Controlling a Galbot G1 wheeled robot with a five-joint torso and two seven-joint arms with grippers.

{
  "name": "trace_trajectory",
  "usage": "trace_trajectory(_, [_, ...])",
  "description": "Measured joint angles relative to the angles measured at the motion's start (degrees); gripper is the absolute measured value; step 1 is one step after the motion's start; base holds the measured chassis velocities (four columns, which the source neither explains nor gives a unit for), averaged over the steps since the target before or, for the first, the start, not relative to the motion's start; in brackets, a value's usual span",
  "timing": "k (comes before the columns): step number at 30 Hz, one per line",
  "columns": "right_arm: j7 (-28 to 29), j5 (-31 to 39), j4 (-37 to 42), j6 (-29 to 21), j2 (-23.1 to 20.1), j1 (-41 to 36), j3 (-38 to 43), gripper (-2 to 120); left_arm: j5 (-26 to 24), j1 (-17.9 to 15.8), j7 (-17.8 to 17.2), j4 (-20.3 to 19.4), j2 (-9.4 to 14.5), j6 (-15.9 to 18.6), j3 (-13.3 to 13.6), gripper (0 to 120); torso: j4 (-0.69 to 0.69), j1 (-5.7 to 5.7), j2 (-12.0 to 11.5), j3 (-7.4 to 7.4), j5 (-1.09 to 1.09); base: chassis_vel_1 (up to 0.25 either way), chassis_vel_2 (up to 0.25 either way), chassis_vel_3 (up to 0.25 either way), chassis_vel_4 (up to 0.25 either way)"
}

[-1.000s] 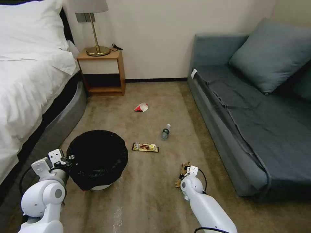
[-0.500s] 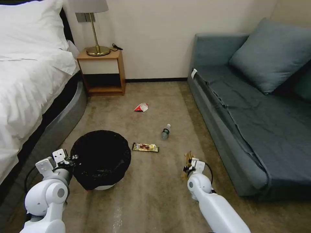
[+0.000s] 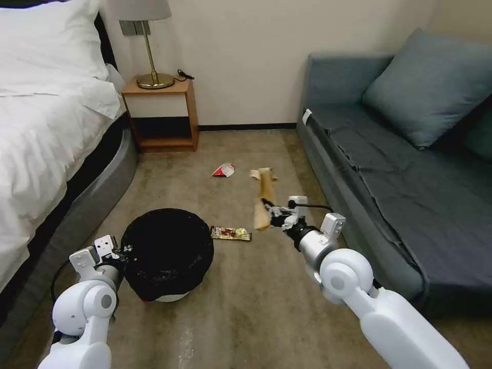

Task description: Pick up the trash bin, then pick up the garbage on the floor and place it into the trash bin.

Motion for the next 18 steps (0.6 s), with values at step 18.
trace_trajectory(18, [2.39,9.08,-0.81,1.18,3.07,17.74,-23.23,0,2.62,-0.15,0.17,-0.91,1.14,0.0,0.48,4,0.01,0.0,0.0,0.0,-0.02,0.0,0.0,0.0,0.0])
